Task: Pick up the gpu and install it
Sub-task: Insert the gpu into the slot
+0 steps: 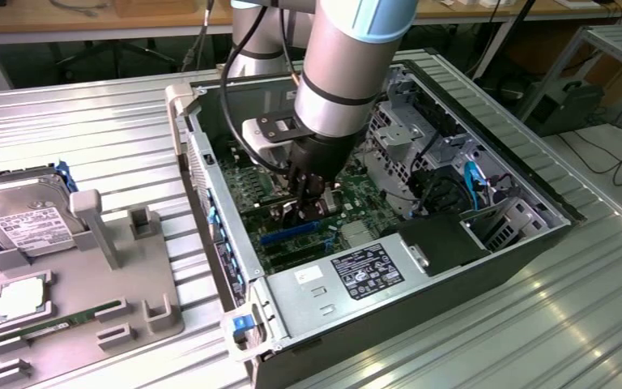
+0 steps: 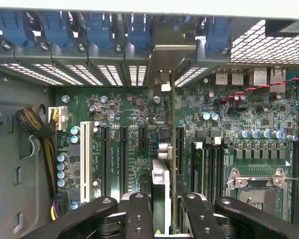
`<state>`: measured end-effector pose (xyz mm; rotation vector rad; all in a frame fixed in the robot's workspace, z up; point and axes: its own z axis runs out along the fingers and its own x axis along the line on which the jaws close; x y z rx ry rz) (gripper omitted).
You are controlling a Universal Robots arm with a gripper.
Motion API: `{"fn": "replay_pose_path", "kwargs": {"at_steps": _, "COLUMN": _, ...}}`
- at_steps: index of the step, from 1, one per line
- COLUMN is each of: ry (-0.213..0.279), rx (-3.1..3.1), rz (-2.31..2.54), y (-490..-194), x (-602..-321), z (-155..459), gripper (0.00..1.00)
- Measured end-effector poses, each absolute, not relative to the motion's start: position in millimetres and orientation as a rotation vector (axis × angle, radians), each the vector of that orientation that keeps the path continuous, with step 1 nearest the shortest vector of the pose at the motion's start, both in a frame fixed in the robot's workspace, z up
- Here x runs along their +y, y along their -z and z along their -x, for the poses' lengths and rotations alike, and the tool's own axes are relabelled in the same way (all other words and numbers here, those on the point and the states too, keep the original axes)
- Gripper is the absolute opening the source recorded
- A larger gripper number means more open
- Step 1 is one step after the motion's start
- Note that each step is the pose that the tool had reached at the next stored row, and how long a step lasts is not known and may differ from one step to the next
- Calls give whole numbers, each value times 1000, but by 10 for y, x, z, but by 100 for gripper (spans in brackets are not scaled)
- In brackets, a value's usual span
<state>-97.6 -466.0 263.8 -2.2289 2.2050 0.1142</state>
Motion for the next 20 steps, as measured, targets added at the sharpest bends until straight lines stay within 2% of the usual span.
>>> {"fn": "replay_pose_path", "kwargs": {"at_steps": 20, "ry": -122, "rx": 2220, "rz": 2220, "y": -2618, "x": -4664, "z": 971, "gripper": 28}}
